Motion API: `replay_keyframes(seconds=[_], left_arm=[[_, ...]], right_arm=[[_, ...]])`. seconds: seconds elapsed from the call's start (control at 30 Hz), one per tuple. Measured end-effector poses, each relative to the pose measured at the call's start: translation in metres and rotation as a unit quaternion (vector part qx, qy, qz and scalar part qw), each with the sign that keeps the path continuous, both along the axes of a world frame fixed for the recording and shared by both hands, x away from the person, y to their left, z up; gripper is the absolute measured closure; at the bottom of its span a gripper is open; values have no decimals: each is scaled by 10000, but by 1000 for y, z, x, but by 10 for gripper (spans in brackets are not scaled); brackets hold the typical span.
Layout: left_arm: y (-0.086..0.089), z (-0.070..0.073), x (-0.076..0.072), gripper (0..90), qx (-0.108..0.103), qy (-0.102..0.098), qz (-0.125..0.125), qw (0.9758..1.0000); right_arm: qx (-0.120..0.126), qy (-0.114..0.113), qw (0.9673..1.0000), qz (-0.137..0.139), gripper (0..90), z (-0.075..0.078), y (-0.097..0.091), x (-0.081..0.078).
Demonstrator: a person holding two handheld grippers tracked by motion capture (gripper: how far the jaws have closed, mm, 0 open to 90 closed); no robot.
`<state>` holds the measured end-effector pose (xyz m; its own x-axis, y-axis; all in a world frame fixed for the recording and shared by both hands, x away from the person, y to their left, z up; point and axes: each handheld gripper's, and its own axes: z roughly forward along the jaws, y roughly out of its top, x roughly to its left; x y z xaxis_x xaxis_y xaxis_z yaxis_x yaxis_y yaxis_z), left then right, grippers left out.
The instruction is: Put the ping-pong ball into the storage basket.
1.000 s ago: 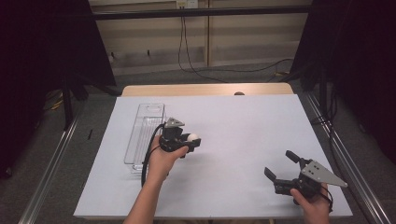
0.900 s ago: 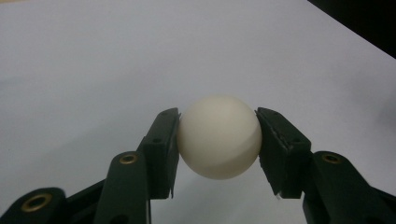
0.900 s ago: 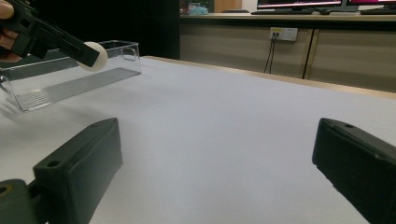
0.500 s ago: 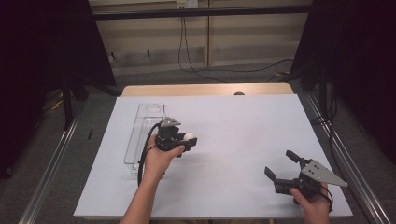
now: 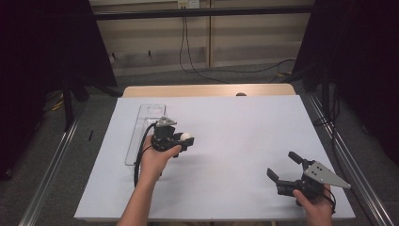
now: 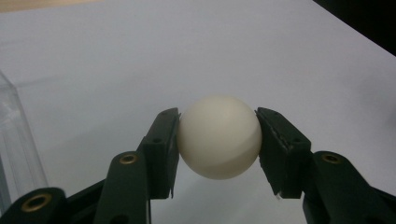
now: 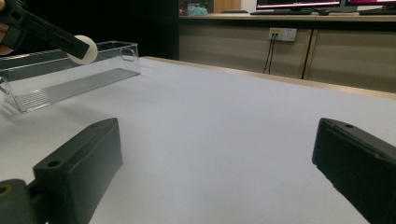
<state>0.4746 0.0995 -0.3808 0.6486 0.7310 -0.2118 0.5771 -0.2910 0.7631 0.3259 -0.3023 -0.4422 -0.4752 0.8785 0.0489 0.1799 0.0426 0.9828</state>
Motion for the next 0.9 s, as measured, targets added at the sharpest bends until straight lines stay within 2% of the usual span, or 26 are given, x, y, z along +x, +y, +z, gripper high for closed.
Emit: replay_keyframes(seconds=[0.1,0.13,0.17,0.23,0.27,0.33,0.37,0.43,0.47,0.53,0.6,0.73,0.83,0.87,0.9], left_arm=[[2,0,0,513,32,5,6,10000],[3,1,0,512,118,9,18,9999],[4,1,0,513,52,8,23,10000],[6,2,0,512,135,-2,20,9999],[6,2,-1,512,52,16,73,10000],[7,3,-1,512,40,3,99,9999],[9,4,-1,513,115,-1,58,9999],[9,6,-2,512,80,-5,108,9999],[11,6,-1,513,115,-15,35,9999],[13,7,-1,513,147,-16,94,9998],[14,7,-1,513,75,0,130,9999],[16,8,-1,512,196,0,91,9998],[15,7,-1,513,80,-7,150,9999],[16,8,-1,513,170,2,129,9998],[17,9,-1,512,138,-24,131,9998]], right_arm=[[1,4,10000,-1,11,0,0,0],[-7,-4,10000,11,11,0,0,0],[0,4,10000,12,11,0,0,0],[-4,-2,10000,12,11,0,0,0],[-5,3,10000,8,11,0,0,0],[-8,0,10000,7,11,0,0,0],[-1,-1,10000,9,11,0,0,0],[-16,-9,10000,7,11,0,0,0],[-16,-7,10000,5,11,0,0,0],[-13,12,10000,15,11,0,1,0],[-14,15,10000,15,11,0,1,0],[-9,16,10000,11,11,0,1,0],[-12,14,10000,17,11,0,1,0],[-10,11,10000,17,11,0,1,0],[-10,8,10000,20,11,0,1,0]])
